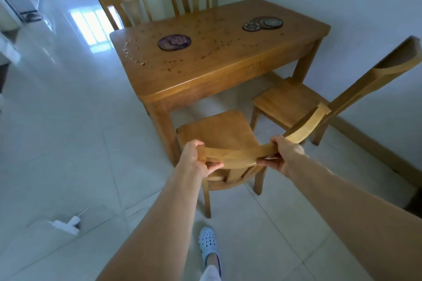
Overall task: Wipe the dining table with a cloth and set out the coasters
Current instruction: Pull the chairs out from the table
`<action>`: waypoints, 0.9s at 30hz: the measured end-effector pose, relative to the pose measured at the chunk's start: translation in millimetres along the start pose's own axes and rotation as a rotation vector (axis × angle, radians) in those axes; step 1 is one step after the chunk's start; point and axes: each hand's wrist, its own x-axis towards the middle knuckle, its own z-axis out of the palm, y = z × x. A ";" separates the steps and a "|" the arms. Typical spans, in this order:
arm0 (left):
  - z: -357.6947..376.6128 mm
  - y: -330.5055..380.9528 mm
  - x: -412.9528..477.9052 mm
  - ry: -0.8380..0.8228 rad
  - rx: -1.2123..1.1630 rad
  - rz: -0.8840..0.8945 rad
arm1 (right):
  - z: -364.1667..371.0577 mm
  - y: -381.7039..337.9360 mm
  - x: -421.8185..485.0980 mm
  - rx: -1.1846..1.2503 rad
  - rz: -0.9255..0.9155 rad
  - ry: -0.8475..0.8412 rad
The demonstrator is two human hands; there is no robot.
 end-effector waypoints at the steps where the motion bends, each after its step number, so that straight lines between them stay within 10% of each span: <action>1: 5.0 7.7 5.5 -0.003 -0.007 -0.005 | 7.0 -7.0 6.4 0.000 -0.001 0.001; 27: 97.5 211.8 156.7 0.028 -0.032 -0.020 | 205.2 -157.7 132.8 -0.091 -0.013 -0.071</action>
